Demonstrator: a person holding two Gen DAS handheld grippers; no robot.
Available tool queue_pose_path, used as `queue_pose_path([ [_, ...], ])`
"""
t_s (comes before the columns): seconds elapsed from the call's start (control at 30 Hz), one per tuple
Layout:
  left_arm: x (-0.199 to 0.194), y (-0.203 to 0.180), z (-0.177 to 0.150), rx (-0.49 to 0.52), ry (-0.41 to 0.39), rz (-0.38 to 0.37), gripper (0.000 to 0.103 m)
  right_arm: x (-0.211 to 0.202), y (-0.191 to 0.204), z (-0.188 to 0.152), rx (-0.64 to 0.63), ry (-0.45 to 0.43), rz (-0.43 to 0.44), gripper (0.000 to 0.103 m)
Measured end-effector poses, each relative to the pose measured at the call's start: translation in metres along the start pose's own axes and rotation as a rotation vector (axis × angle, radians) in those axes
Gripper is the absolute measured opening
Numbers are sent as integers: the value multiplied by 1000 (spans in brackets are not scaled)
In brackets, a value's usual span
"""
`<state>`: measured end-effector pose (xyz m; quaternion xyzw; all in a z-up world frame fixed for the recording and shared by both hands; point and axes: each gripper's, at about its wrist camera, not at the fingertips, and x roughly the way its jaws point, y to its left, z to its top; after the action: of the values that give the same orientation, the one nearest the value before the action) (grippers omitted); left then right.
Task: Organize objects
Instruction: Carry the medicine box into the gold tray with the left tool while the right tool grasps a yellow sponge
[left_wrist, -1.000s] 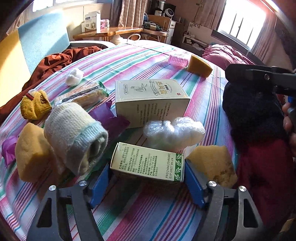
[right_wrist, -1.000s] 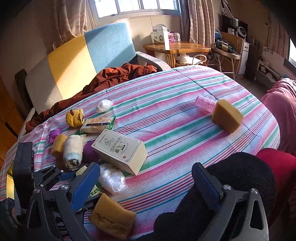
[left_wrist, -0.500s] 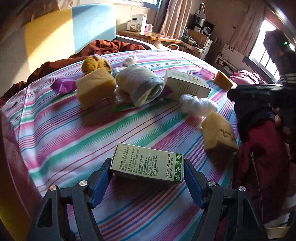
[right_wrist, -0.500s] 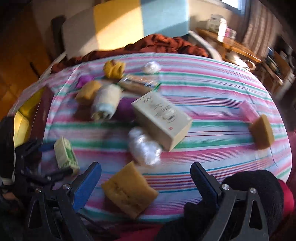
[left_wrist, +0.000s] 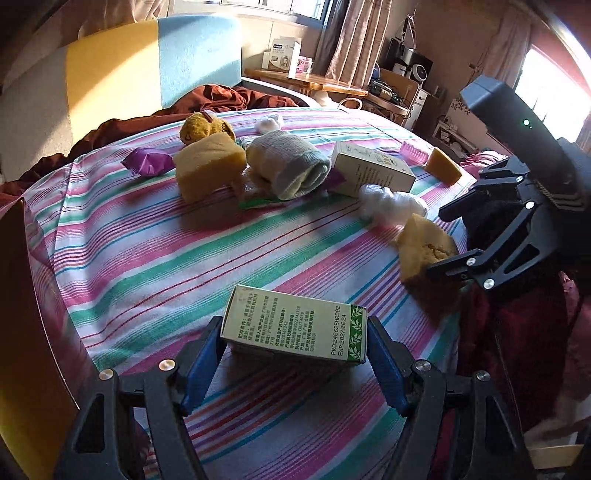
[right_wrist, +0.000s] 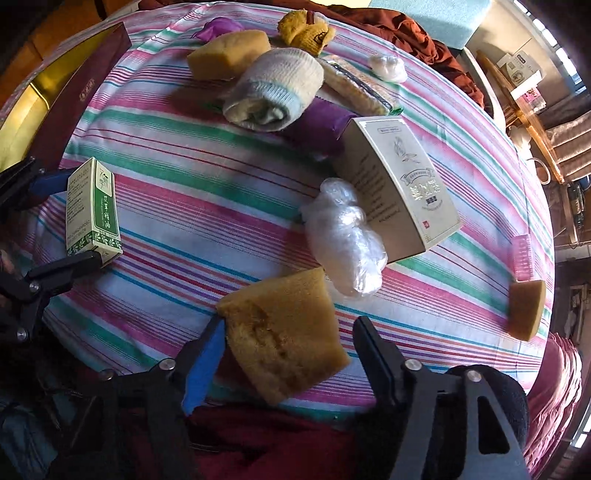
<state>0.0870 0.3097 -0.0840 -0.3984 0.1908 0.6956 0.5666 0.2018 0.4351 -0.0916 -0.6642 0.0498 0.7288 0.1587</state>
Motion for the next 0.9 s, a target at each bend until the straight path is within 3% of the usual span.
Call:
queue_pose_path([
  [0.13,-12,-1,-2,-9,-23,-6,75,-2,1,-5,15,-35,3,55],
  [0.33,-49,4,0,-37,-95,17,75,-9,7,-9,48,-90,-34,54],
  [0.47,-76,18,-3,-78,-140,68,75,-13,15,-10,61,-124,-4,54],
  [0.67,-116,67,-22,-218,-185,203,75,-14,24,-6,67,-152,6,54],
  [0.9,-155,130,-72,-385,-185,393,75,-15,22,12,50,-163,3,54],
])
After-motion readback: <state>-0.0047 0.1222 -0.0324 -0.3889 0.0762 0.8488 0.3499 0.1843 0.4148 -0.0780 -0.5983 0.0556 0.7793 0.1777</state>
